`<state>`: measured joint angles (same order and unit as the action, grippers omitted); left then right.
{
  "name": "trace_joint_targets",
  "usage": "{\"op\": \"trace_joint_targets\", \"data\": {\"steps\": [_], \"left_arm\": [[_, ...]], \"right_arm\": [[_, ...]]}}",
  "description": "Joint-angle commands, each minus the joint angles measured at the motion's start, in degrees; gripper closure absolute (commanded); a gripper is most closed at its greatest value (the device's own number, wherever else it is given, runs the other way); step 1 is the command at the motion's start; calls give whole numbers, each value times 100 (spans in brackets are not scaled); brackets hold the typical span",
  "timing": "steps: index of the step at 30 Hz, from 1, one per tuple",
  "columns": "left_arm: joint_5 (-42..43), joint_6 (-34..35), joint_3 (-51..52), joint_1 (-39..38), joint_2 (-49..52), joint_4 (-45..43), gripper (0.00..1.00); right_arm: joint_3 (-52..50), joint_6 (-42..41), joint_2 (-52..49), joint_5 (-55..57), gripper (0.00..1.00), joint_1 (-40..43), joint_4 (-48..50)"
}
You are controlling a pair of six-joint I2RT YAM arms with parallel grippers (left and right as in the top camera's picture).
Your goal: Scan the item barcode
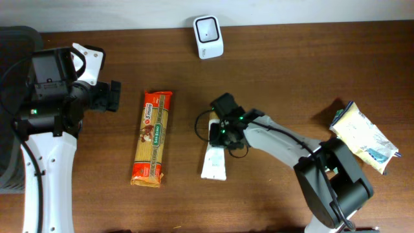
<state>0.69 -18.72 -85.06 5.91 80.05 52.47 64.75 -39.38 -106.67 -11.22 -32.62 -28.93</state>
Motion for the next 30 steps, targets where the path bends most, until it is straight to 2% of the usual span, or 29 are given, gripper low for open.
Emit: {"op": "trace_joint_targets", "data": {"steps": [1, 3, 4, 6, 10, 16, 24, 30], "left_arm": [[63, -87, -33, 15, -35, -22, 1], [63, -87, -33, 15, -35, -22, 1], [63, -87, -33, 15, -35, -22, 1], [63, -87, -33, 15, -35, -22, 1], [63, -87, -33, 15, -35, -22, 1], [63, -87, -33, 15, -35, -22, 1], [63, -87, -33, 15, -35, -7, 1], [63, -87, -33, 15, -35, -7, 1]], "right_arm": [[9, 785, 11, 63, 66, 348, 387], [48, 1169, 11, -118, 47, 466, 518], [101, 1241, 11, -332, 42, 546, 472], [120, 1235, 11, -804, 39, 710, 205], [66, 1196, 11, -1285, 39, 787, -872], [-160, 734, -166, -1287, 38, 409, -511], [-142, 612, -426, -1257, 39, 433, -365], [275, 774, 304, -562, 38, 494, -1318]]}}
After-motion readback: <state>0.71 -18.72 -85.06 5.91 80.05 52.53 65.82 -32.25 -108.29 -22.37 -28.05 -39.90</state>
